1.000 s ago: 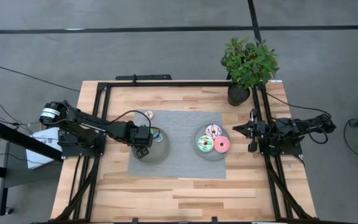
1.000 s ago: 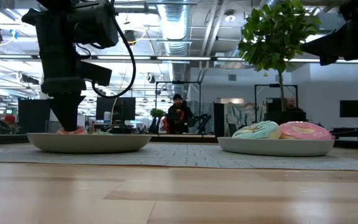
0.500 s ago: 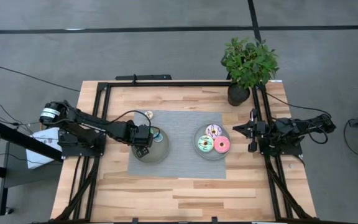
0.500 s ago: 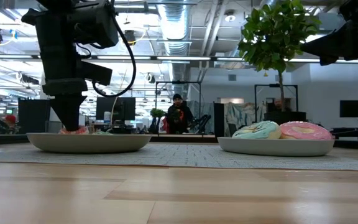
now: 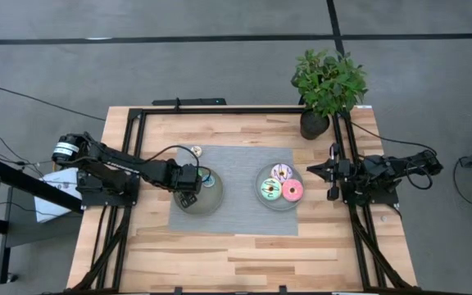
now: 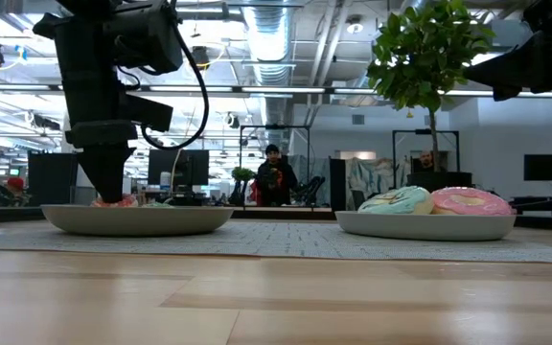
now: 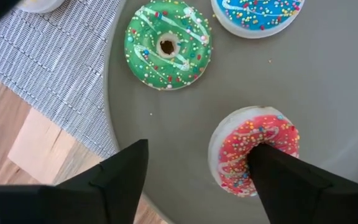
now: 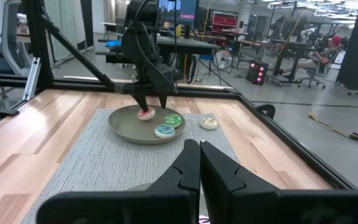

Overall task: Pick & Place donuts
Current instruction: Put the small pink donut into the green plate

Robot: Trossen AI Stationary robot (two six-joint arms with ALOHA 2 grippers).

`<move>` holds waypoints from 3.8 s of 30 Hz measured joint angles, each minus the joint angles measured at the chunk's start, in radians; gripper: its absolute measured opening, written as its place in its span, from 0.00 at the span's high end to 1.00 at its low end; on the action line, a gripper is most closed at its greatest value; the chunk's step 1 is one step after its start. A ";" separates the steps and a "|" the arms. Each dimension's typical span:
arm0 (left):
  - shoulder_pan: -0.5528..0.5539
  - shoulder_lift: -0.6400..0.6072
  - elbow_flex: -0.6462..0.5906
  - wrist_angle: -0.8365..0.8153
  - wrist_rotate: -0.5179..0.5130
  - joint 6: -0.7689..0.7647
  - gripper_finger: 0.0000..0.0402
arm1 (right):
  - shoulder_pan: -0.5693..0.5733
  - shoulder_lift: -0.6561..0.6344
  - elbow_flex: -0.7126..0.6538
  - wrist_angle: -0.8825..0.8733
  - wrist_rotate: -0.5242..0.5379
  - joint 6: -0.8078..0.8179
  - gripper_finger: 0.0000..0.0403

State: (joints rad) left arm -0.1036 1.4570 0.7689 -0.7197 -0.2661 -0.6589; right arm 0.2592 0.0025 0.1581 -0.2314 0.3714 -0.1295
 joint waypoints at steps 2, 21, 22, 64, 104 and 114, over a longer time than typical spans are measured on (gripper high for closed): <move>0.000 0.000 0.000 0.000 0.019 0.000 0.32 | 0.000 0.000 0.000 0.000 0.000 0.000 1.00; 0.000 0.000 0.011 -0.007 0.064 0.069 0.30 | 0.000 0.000 0.000 0.000 0.000 0.000 1.00; 0.000 0.000 0.011 -0.007 0.072 0.082 0.30 | 0.000 0.000 0.000 0.000 0.000 0.000 1.00; 0.000 -0.001 0.058 0.008 -0.009 0.493 0.30 | 0.000 0.000 0.000 0.000 -0.005 0.000 1.00; -0.002 -0.001 0.058 0.005 -0.053 0.449 0.30 | 0.100 0.599 0.057 0.446 -0.029 0.201 1.00; -0.002 -0.007 -0.032 0.099 -0.035 0.444 0.30 | 0.136 1.063 0.297 0.499 -0.030 0.227 1.00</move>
State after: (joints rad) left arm -0.1055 1.4499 0.7371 -0.6206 -0.3012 -0.2153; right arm 0.3954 1.0651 0.4553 0.2680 0.3418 0.0971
